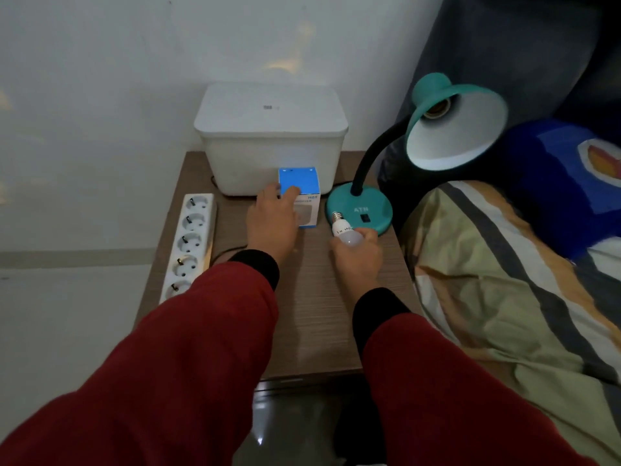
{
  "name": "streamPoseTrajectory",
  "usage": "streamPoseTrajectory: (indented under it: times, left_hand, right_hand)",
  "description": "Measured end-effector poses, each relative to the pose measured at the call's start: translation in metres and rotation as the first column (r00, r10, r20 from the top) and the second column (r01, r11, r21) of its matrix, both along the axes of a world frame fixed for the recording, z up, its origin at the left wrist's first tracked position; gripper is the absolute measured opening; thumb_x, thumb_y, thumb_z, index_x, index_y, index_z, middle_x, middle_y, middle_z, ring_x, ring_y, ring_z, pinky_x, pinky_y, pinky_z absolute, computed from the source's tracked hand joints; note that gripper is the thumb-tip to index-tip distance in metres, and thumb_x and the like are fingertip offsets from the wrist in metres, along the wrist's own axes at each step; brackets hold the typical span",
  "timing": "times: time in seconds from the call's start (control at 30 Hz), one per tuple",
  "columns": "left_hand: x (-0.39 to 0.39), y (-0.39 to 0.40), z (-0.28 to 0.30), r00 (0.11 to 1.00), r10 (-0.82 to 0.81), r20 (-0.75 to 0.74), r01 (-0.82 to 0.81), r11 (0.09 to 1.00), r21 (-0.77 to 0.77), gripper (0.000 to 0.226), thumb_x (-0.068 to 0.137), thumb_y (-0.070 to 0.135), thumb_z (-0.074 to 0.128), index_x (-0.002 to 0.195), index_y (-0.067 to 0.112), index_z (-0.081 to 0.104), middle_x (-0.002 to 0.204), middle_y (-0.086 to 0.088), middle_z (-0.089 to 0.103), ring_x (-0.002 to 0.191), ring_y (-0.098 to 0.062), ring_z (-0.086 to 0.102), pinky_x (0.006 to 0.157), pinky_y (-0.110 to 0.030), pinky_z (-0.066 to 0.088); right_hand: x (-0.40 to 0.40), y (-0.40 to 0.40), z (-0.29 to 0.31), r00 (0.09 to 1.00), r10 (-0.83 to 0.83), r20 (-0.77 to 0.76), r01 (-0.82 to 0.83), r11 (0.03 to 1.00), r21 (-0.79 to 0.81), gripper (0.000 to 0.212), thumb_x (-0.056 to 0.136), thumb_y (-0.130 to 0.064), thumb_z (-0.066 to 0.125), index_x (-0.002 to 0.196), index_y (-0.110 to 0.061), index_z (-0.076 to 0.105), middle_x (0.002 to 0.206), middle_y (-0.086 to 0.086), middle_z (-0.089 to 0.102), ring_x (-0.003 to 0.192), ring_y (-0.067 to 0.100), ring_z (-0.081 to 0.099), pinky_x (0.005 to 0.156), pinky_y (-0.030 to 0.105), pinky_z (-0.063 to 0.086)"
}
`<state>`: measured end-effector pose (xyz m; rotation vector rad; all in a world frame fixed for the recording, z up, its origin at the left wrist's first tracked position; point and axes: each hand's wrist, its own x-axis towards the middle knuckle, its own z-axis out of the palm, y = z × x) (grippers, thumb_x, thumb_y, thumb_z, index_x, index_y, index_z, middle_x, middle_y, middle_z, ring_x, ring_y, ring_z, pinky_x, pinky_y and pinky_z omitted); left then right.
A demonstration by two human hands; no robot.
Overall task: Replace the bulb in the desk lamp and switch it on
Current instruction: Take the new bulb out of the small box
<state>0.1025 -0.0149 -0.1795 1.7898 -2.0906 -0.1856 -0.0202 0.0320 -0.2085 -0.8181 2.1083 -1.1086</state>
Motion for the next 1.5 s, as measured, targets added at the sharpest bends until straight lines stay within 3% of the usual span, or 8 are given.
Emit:
streamPoseTrajectory:
  times: [0.2, 0.37, 0.5, 0.67, 0.83, 1.2, 1.4, 1.5]
  left_hand:
    - [0.007, -0.01, -0.016, 0.965, -0.049, -0.256, 0.026, 0.995, -0.092, 0.032, 0.095, 0.016, 0.049, 0.126, 0.014, 0.058, 0.138, -0.016, 0.041, 0.122, -0.028, 0.048, 0.098, -0.034, 0.046]
    - [0.004, -0.016, -0.018, 0.86, 0.001, -0.51, -0.06, 0.993, -0.099, 0.024, 0.092, 0.012, 0.057, 0.112, 0.005, 0.069, 0.126, -0.016, 0.049, 0.107, -0.006, 0.042, 0.081, 0.011, 0.028]
    - [0.001, -0.022, -0.019, 0.785, 0.094, -0.613, -0.14, 0.99, -0.028, 0.022, 0.088, 0.015, 0.063, 0.107, 0.009, 0.072, 0.123, -0.01, 0.051, 0.104, -0.005, 0.045, 0.087, -0.005, 0.032]
    - [-0.002, -0.03, -0.019, 0.704, 0.168, -0.69, -0.198, 0.98, 0.037, 0.026, 0.083, 0.017, 0.068, 0.109, 0.014, 0.068, 0.114, -0.006, 0.058, 0.103, -0.014, 0.059, 0.089, -0.015, 0.045]
    - [-0.004, -0.03, -0.017, 0.612, 0.241, -0.753, -0.219, 0.967, 0.132, 0.041, 0.083, 0.018, 0.069, 0.122, 0.012, 0.058, 0.118, -0.003, 0.064, 0.105, -0.01, 0.06, 0.082, -0.013, 0.043]
    - [-0.015, -0.027, -0.011, 0.621, 0.248, -0.744, -0.286, 0.955, 0.08, 0.032, 0.085, 0.004, 0.063, 0.116, 0.011, 0.063, 0.124, -0.002, 0.059, 0.113, -0.014, 0.056, 0.086, -0.007, 0.036]
    - [-0.015, -0.023, -0.004, 0.499, 0.265, -0.825, -0.27, 0.952, 0.142, 0.044, 0.083, 0.003, 0.066, 0.123, 0.015, 0.053, 0.122, 0.004, 0.062, 0.103, -0.003, 0.055, 0.069, 0.003, 0.038]
    - [-0.014, -0.022, -0.002, 0.482, 0.261, -0.837, -0.257, 0.955, 0.149, 0.045, 0.083, 0.001, 0.066, 0.123, 0.016, 0.053, 0.124, 0.004, 0.061, 0.112, -0.007, 0.056, 0.077, -0.002, 0.04]
  right_hand:
    - [0.016, -0.017, -0.01, 0.992, 0.057, -0.116, -0.057, 0.998, 0.006, 0.049, 0.071, -0.032, 0.072, 0.114, -0.012, 0.057, 0.112, 0.011, 0.062, 0.106, 0.028, 0.057, 0.095, 0.044, 0.046]
    - [0.015, -0.023, -0.012, 0.976, 0.109, -0.189, -0.101, 0.993, 0.054, 0.054, 0.075, -0.037, 0.07, 0.12, -0.012, 0.054, 0.119, 0.013, 0.058, 0.114, 0.03, 0.052, 0.098, 0.04, 0.043]
    - [0.01, -0.025, -0.008, 0.966, 0.131, -0.224, -0.119, 0.991, 0.067, 0.063, 0.076, -0.038, 0.069, 0.129, -0.011, 0.051, 0.127, 0.014, 0.052, 0.121, 0.03, 0.046, 0.102, 0.039, 0.039]
    - [0.013, -0.035, 0.01, 0.963, 0.058, -0.265, -0.107, 0.979, -0.175, 0.05, 0.08, -0.026, 0.066, 0.125, -0.006, 0.056, 0.127, 0.012, 0.051, 0.12, 0.026, 0.05, 0.101, 0.036, 0.043]
    - [0.017, -0.052, 0.029, 0.943, 0.231, -0.24, -0.277, 0.944, -0.182, 0.041, 0.085, -0.02, 0.064, 0.124, -0.007, 0.059, 0.124, 0.007, 0.056, 0.113, 0.016, 0.056, 0.077, 0.006, 0.031]
    - [0.023, -0.057, 0.037, 0.966, 0.248, 0.079, -0.22, 0.939, -0.263, 0.042, 0.086, -0.004, 0.058, 0.128, -0.012, 0.054, 0.123, 0.005, 0.061, 0.095, 0.011, 0.061, 0.082, 0.026, 0.052]
    - [0.02, -0.057, 0.038, 0.952, 0.268, 0.145, -0.207, 0.917, -0.34, 0.043, 0.087, 0.001, 0.054, 0.126, -0.015, 0.05, 0.118, 0.002, 0.065, 0.069, 0.006, 0.056, 0.055, 0.011, 0.046]
    - [0.024, -0.059, 0.039, 0.946, 0.304, 0.109, -0.253, 0.907, -0.335, 0.046, 0.086, -0.001, 0.056, 0.128, -0.019, 0.049, 0.119, -0.001, 0.063, 0.066, 0.003, 0.055, 0.054, 0.01, 0.046]
